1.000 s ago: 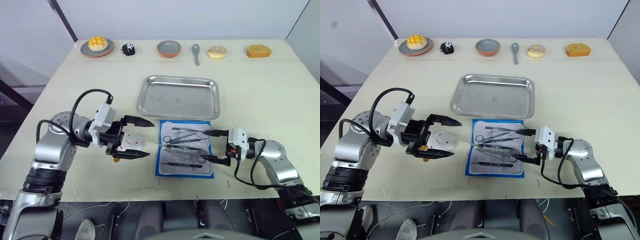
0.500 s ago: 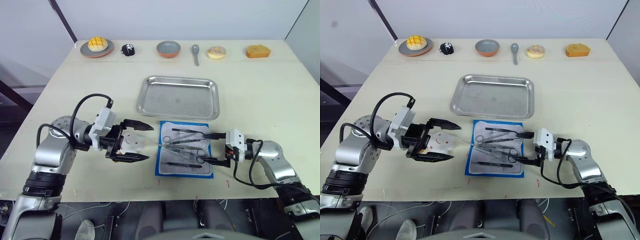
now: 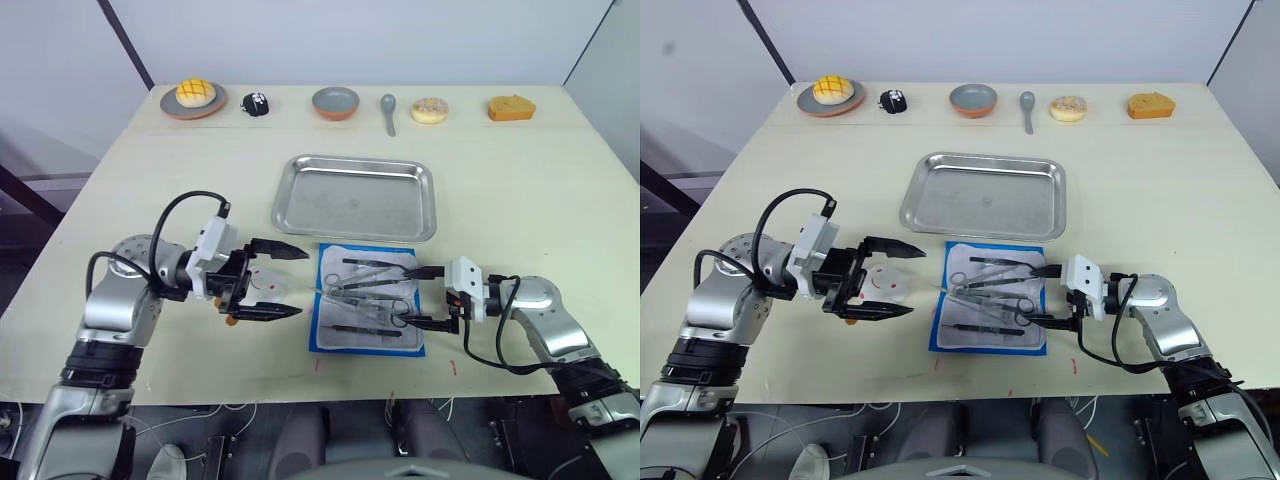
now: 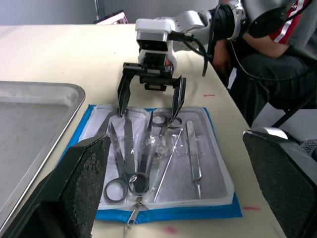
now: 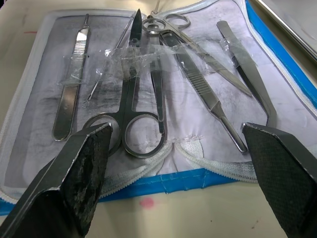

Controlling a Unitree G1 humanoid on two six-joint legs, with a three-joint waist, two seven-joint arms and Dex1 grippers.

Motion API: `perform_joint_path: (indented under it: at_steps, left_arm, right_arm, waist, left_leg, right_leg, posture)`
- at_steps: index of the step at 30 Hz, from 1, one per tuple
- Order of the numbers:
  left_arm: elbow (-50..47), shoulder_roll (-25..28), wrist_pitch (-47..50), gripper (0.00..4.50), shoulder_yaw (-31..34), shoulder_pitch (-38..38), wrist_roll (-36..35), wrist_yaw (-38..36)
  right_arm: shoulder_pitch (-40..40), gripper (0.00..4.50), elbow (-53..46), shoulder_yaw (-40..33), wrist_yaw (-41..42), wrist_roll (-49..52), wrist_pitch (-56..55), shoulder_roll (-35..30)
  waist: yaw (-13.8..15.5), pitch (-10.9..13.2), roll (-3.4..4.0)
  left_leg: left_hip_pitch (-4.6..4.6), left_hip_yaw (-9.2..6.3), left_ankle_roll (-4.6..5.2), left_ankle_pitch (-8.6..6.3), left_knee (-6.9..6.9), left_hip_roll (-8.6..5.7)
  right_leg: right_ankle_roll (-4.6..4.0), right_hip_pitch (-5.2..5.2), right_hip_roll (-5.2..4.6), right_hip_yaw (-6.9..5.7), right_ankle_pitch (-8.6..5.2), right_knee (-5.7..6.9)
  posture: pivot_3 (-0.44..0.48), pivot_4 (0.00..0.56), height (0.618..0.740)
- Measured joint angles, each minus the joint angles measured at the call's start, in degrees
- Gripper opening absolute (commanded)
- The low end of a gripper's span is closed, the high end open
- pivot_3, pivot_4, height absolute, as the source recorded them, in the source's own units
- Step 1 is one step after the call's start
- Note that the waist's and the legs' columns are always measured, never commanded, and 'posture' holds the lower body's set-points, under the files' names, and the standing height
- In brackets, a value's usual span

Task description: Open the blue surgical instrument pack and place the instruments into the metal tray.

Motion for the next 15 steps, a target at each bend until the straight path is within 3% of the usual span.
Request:
perform_joint_path:
  at_steps: [8,9,10,12,15]
  left_arm:
    - [14.7,-5.33,-7.02,4.5,-4.34,-10.3,7.99,-0.01]
    - [16.18,-5.93,-7.28,4.01,-4.59,-11.41,8.47,-0.1]
    - [18.13,-6.53,-7.78,3.93,-4.94,-12.7,9.02,-0.13]
    - [20.65,-7.26,-8.52,3.19,-5.47,-14.49,9.92,-0.15]
    - [27.24,-10.06,-12.3,3.19,-7.42,-18.6,13.27,-0.16]
  right_arm:
    - [-0.49,4.35,0.22,0.63,-0.22,-0.19,0.02,0.13]
    - [-0.6,4.5,0.32,0.69,-0.23,-0.19,0.02,0.18]
    - [-0.63,4.5,0.43,0.71,-0.31,-0.18,0.02,0.21]
    - [-0.79,4.5,0.59,0.75,-0.37,-0.19,0.02,0.3]
    - [-0.94,4.5,0.72,0.92,-0.52,-0.19,0.02,0.59]
  waist:
    - [-0.28,-0.16,-0.19]
    - [-0.36,-0.16,-0.19]
    - [-0.37,-0.16,-0.2]
    - [-0.48,-0.17,-0.2]
    - [-0.89,-0.17,-0.2]
  left_leg:
    - [0.01,-0.02,0.0,0.0,-0.02,0.0]
    - [0.01,-0.04,0.0,0.0,-0.02,0.0]
    - [0.01,-0.04,0.0,0.0,-0.02,0.0]
    - [0.01,-0.04,0.0,0.0,-0.03,0.0]
    - [0.0,-0.04,0.0,0.0,-0.02,0.0]
  right_leg:
    - [0.0,0.01,0.02,0.0,0.0,0.01]
    - [0.0,0.0,0.03,-0.01,0.0,0.01]
    - [0.0,0.01,0.03,-0.01,0.0,0.01]
    - [0.0,0.01,0.03,-0.01,0.0,0.02]
    - [0.0,0.01,0.03,-0.01,0.0,0.01]
  posture:
    - [0.0,0.15,0.732]
    - [0.0,0.15,0.732]
    - [0.0,0.15,0.732]
    - [0.0,0.15,0.732]
    - [0.0,0.15,0.732]
